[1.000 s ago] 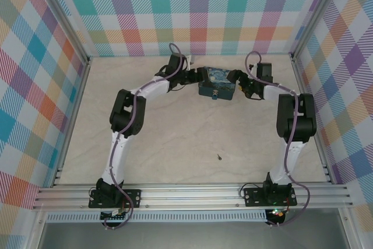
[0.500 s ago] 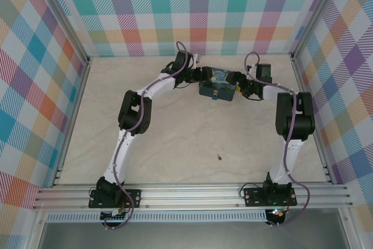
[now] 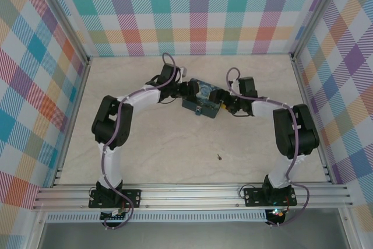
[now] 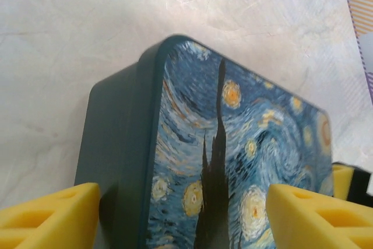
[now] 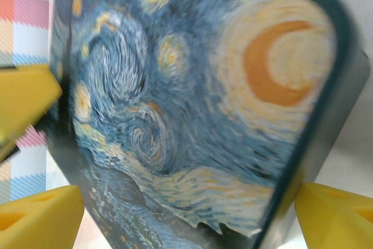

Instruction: Unlock the padlock with the key

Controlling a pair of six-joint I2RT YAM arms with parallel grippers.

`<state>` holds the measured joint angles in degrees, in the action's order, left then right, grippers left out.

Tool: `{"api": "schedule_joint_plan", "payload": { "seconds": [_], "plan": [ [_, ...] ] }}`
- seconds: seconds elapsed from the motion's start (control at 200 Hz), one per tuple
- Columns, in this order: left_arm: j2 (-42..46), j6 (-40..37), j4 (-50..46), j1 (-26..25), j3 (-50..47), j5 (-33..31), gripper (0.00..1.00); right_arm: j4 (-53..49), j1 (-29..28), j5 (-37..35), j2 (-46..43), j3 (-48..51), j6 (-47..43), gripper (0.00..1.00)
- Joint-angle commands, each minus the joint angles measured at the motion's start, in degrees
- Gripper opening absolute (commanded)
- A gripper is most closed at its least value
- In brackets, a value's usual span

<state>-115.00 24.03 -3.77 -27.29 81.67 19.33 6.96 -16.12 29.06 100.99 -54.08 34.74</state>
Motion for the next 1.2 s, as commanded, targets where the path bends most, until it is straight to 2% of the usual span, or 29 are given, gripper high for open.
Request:
{"api": "schedule_joint_plan", "payload": {
  "seconds": [0.0,0.145,0.38,0.505,0.585,0.705,0.775,0.965,1.195],
  "plan": [
    [7.25,1.14,5.94,-1.98,-7.03,5.51,0.73,6.44,-5.67,3.11,-3.78,2.91,2.12,0.93],
    [14.17,2.16,6.76,-1.97,-17.43,4.08,0.74,6.25,-10.3,-0.34,-7.22,7.11,3.9,0.93],
    [21.89,5.59,10.43,-2.07,-29.76,1.61,0.74,4.33,-13.89,-3.29,-11.38,10.37,4.94,0.93],
    [21.39,5.24,10.54,-2.07,-30.6,1.63,0.77,1.3,-14.53,-4.43,-11.7,10.3,4.82,0.94],
    [21.61,4.1,9.64,-1.98,-30.49,-0.79,0.81,-1.94,-14.65,-6.44,-12.38,10.49,3.91,0.95],
    [23.09,1.91,7.28,-1.0,-29.1,-3.16,0.89,-8.51,-14.64,-11.54,-16.64,10.62,0.95,1.0],
    [24.29,1.11,5.91,0.0,-27.8,-3.17,1.0,-13.42,-14.6,-13.99,-20.32,10.17,-1.17,1.0],
    [30.76,-0.63,3.06,2.71,-26.96,-4.11,1.0,-29.94,-14.47,-19.79,-28.99,10.46,-3.97,1.0],
    [40.77,-0.36,2.79,3.65,-32.67,-4.21,1.0,-40.49,-15.33,-15.9,-31.33,15.95,-0.18,0.76]
  ]
}}
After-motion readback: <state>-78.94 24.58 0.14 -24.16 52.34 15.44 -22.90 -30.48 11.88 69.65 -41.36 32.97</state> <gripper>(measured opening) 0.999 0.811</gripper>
